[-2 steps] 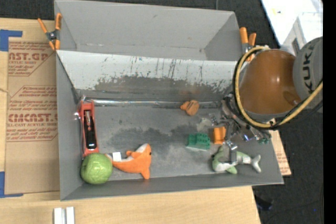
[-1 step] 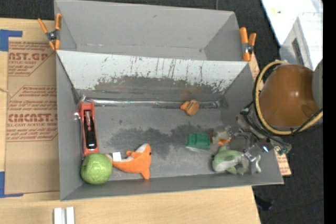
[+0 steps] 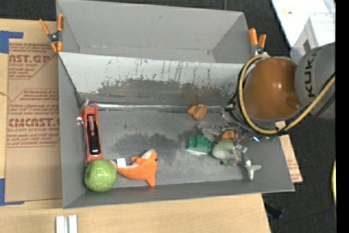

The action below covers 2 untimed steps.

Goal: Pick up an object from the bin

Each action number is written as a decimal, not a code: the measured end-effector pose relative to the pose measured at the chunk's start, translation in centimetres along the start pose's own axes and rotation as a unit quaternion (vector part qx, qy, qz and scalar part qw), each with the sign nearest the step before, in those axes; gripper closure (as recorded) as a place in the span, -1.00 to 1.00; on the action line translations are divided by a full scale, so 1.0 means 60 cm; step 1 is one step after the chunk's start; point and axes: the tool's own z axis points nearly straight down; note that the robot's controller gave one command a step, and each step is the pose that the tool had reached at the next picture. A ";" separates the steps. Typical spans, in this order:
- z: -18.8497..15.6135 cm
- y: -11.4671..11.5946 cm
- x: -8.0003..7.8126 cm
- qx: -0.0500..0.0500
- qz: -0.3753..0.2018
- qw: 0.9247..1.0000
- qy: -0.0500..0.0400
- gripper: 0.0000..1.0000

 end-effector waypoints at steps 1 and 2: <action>0.000 -0.011 0.088 0.002 -0.020 1.000 -0.001 1.00; -0.001 -0.010 0.088 0.002 -0.020 1.000 -0.001 1.00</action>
Offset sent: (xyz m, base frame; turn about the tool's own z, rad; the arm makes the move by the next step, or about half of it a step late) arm 0.0000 0.0000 0.0000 0.0000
